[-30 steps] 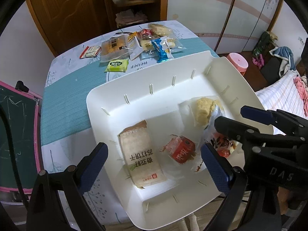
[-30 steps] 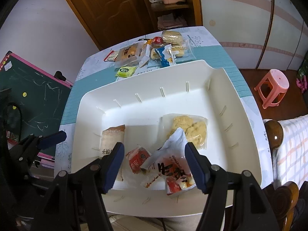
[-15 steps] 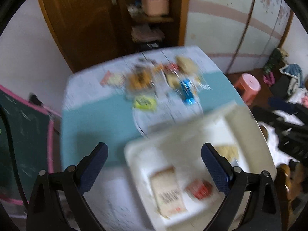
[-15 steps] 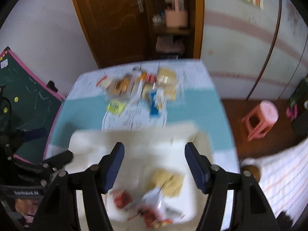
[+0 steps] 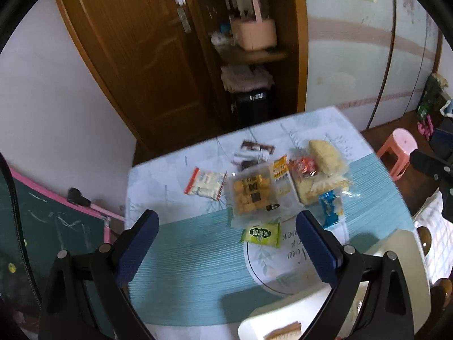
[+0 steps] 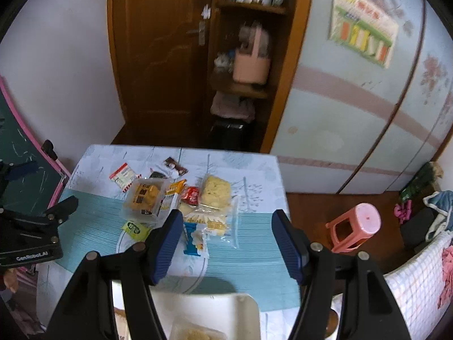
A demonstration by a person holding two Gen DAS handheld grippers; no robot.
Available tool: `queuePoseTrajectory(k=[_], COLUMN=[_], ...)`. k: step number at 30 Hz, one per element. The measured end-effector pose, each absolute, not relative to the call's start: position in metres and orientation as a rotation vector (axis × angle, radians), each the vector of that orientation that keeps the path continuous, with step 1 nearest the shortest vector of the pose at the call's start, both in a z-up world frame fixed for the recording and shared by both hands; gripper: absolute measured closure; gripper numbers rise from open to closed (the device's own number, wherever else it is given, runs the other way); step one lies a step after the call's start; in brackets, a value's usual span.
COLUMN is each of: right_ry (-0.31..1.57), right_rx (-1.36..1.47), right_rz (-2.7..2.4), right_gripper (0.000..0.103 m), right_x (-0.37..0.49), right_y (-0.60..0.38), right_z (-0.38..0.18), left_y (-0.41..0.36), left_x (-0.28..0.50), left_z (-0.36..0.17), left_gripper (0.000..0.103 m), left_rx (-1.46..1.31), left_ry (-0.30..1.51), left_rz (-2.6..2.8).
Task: Organize snacks
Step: 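Move both tools back over the remaining snacks, then grasp green small pack with left tool while right tool grasps blue wrapper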
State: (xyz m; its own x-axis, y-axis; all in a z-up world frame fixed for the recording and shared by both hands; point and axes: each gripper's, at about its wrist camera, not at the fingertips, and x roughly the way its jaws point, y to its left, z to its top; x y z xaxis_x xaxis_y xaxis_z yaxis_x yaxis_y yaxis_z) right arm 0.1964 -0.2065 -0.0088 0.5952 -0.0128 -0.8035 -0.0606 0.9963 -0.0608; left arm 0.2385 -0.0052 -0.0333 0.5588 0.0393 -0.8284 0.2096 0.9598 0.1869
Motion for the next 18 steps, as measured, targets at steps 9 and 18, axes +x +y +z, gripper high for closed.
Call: queuePoseTrajectory(k=[9,18], right_ry=[1.142,1.295], right_rx=[-0.073,-0.052], right_rz=[0.069,0.088], right_gripper=[0.037,0.037], right_x=[0.245,0.267], right_y=[-0.189,-0.175], right_z=[-0.12,-0.182], left_y=[-0.001,-0.01], left_x=[0.293,0.303], left_z=[-0.151,-0.206], left_gripper=[0.006,0.006], left_rx=[0.179,0.189], left_ry=[1.243,1.364], left_rz=[-0.135,-0.181])
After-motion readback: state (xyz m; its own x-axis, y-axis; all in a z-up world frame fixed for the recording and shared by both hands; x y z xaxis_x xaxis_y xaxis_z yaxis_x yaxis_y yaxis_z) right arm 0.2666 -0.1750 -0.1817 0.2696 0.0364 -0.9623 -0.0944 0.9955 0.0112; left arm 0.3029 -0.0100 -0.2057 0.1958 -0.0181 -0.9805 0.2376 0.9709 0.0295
